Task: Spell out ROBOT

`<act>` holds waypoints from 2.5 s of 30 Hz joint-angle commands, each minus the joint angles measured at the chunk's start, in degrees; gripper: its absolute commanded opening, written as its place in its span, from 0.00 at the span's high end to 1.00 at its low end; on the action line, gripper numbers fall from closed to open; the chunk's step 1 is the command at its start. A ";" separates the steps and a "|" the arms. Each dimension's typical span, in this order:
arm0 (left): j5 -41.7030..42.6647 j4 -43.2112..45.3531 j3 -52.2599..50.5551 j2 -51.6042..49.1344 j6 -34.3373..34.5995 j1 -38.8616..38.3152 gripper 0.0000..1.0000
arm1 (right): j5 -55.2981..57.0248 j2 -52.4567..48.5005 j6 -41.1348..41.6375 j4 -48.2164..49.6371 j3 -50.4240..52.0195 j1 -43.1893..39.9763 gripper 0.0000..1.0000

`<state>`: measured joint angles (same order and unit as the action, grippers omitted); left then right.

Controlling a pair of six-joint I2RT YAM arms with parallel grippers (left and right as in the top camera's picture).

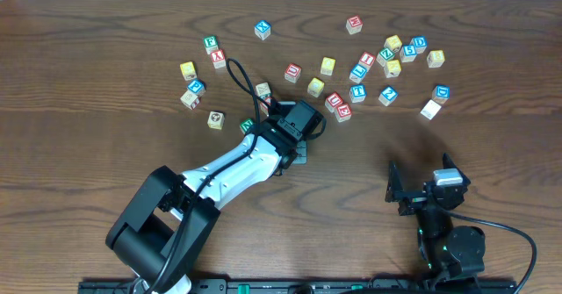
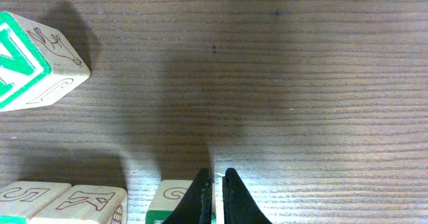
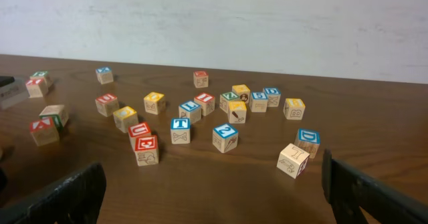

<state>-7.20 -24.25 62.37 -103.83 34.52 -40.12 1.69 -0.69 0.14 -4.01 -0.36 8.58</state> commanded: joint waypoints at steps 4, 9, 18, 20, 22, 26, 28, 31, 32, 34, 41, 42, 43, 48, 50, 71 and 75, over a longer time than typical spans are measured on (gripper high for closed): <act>0.33 -0.31 1.20 -0.31 0.44 0.42 0.92 | -0.15 0.31 -0.63 -0.24 0.04 -0.35 0.01; 0.31 1.79 1.20 -0.31 0.39 0.42 0.92 | -0.15 0.31 -0.63 -0.24 0.04 -0.35 0.01; 4.57 3.54 1.20 -0.31 -1.97 0.42 0.93 | -0.15 0.31 -0.63 -0.24 0.04 -0.35 0.01; 4.90 2.60 1.20 -0.31 -1.95 0.42 0.92 | -0.15 0.31 -0.63 -0.24 0.04 -0.35 0.01; 4.98 1.53 1.20 -0.31 -1.95 0.42 0.93 | -0.15 0.31 -0.63 -0.22 0.04 -0.35 0.01; 6.23 -0.04 1.20 -0.31 -1.97 0.39 0.92 | -0.15 0.31 -0.63 -0.24 0.04 -0.35 0.01; 6.21 -0.42 1.20 -0.31 -1.97 0.39 0.92 | -0.15 0.31 -0.63 -0.24 0.04 -0.35 0.01; 6.16 -0.57 1.18 -0.31 -1.97 0.42 0.92 | -0.15 0.31 -0.63 -0.24 0.04 -0.35 0.01; 6.14 -0.57 1.18 -0.31 -1.97 0.42 0.93 | -0.15 0.31 -0.63 -0.24 0.04 -0.35 0.01; 6.14 -0.57 1.18 -0.31 -1.97 0.42 0.93 | -0.15 0.31 -0.63 -0.24 0.04 -0.35 0.01; 5.66 -2.47 1.18 -0.31 -1.92 0.42 0.93 | -0.15 0.31 -0.63 -0.24 0.04 -0.35 0.01; 4.83 -2.80 1.18 -0.31 -1.90 0.42 0.93 | -0.15 0.31 -0.63 -0.24 0.04 -0.35 0.01; 3.91 -3.17 1.18 -0.31 -1.88 0.42 0.92 | -0.15 0.31 -0.63 -0.24 0.04 -0.35 0.01; 1.62 -4.33 1.18 -0.31 -1.27 0.42 0.93 | -0.15 0.31 -0.63 -0.24 0.04 -0.35 0.01; 1.62 -4.22 1.18 -0.31 -1.27 0.42 0.93 | -0.15 0.31 -0.63 -0.24 0.04 -0.35 0.01; 1.38 -4.07 1.18 -0.31 1.66 0.42 0.92 | -0.15 0.31 -0.63 -0.24 0.04 -0.35 0.01; 1.38 -4.72 1.18 -0.31 2.34 0.42 0.92 | -0.15 0.31 -0.63 -0.24 0.04 -0.35 0.01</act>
<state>-4.67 -28.40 62.39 -103.83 35.70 -40.12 1.69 -0.69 0.14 -4.01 -0.36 8.58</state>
